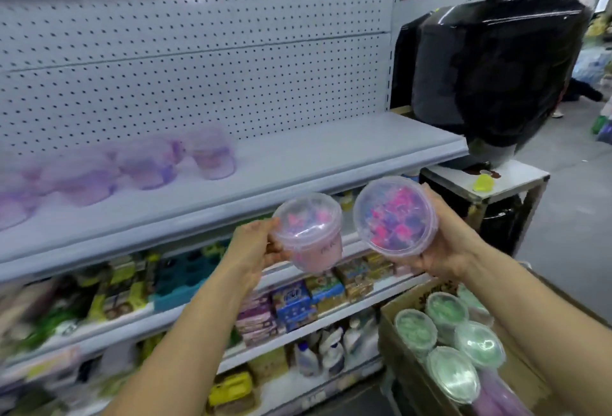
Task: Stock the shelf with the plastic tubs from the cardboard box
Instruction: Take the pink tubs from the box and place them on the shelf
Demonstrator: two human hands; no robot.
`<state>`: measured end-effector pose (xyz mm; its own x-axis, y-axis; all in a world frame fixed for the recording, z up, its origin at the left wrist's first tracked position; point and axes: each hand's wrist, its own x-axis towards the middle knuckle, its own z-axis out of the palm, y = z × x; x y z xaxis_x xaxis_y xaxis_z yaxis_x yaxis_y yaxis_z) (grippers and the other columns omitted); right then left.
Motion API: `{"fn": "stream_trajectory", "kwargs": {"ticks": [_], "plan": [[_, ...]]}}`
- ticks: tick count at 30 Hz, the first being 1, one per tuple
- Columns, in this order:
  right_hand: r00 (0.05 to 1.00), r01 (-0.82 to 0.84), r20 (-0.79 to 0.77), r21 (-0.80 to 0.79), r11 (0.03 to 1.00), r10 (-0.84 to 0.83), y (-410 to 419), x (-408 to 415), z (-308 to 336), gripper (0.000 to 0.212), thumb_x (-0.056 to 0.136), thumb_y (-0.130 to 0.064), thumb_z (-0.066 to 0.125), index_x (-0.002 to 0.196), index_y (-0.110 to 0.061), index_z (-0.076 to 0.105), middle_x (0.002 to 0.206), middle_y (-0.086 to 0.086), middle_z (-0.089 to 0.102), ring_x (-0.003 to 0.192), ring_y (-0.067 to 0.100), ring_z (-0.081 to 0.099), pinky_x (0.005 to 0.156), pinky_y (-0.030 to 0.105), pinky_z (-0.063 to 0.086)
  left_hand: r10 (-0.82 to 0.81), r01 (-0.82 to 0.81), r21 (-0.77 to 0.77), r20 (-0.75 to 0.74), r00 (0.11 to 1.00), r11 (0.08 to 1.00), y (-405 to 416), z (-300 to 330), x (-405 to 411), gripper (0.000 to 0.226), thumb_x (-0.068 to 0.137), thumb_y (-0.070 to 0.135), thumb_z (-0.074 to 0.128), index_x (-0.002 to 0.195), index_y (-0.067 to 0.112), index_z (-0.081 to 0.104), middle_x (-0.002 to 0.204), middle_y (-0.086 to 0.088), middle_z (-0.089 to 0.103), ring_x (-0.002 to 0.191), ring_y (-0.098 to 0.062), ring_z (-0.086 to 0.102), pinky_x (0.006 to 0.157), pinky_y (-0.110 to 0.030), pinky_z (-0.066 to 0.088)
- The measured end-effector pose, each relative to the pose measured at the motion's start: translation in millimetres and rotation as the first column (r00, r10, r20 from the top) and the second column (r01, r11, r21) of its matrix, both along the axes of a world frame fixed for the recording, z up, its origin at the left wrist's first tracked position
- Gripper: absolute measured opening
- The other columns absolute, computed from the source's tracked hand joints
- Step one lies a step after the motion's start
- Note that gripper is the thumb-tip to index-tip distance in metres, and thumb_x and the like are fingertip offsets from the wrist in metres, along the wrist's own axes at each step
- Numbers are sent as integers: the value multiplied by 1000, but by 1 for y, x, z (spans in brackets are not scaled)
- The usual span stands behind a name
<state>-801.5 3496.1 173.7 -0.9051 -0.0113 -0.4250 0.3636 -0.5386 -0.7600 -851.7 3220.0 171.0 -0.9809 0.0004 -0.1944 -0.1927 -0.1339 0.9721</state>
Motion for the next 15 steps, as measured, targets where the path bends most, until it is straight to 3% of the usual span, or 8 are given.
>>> {"fn": "stream_trajectory", "kwargs": {"ticks": [5,8,12,15], "plan": [[992,-115,-59,-42,992,113,-88,-23,22,67,68,-62,72,119,-17,65,117,15,68,103,37,66,79,50,56,141,-142,-25,-47,989,990,-98,24,13,10,91,10,54,91,6,62,59,-5,43,47,-14,44,48,-27,54],[983,-170,-78,-86,982,163,-148,-40,29,67,73,-64,67,121,-18,63,119,16,67,102,38,66,74,49,56,225,-228,-44,-76,971,973,-162,35,19,12,90,9,54,80,8,60,56,-4,44,43,-12,45,46,-26,53],[982,-182,-88,-155,971,170,-233,-62,32,68,77,-66,61,125,-19,59,123,17,63,106,38,64,79,52,55,314,-328,-122,-119,942,937,-255,56,21,9,89,11,55,84,6,60,68,-11,48,54,-19,46,44,-25,51],[977,-203,-107,-200,959,184,-295,-70,39,65,80,-65,59,125,-18,58,121,18,63,104,38,64,76,53,56,399,-424,-179,-161,903,888,-328,73,13,6,88,11,56,83,7,56,58,-7,42,50,-19,40,44,-26,45]]}}
